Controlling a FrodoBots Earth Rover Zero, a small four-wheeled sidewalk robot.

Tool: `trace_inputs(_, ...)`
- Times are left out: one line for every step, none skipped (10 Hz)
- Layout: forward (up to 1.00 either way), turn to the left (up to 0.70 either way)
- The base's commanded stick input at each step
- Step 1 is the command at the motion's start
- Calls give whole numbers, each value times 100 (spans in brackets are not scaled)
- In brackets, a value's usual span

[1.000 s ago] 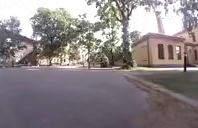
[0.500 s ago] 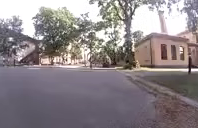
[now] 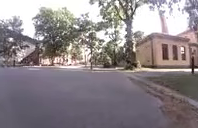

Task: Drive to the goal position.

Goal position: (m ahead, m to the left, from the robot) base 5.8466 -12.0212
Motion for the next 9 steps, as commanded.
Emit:
trace_inputs(44,2)
trace_inputs(44,2)
trace_inputs(44,2)
trace_inputs(44,2)
trace_inputs(44,2)
trace_inputs(44,2)
trace_inputs(44,2)
trace_inputs(44,2)
trace_inputs(44,2)
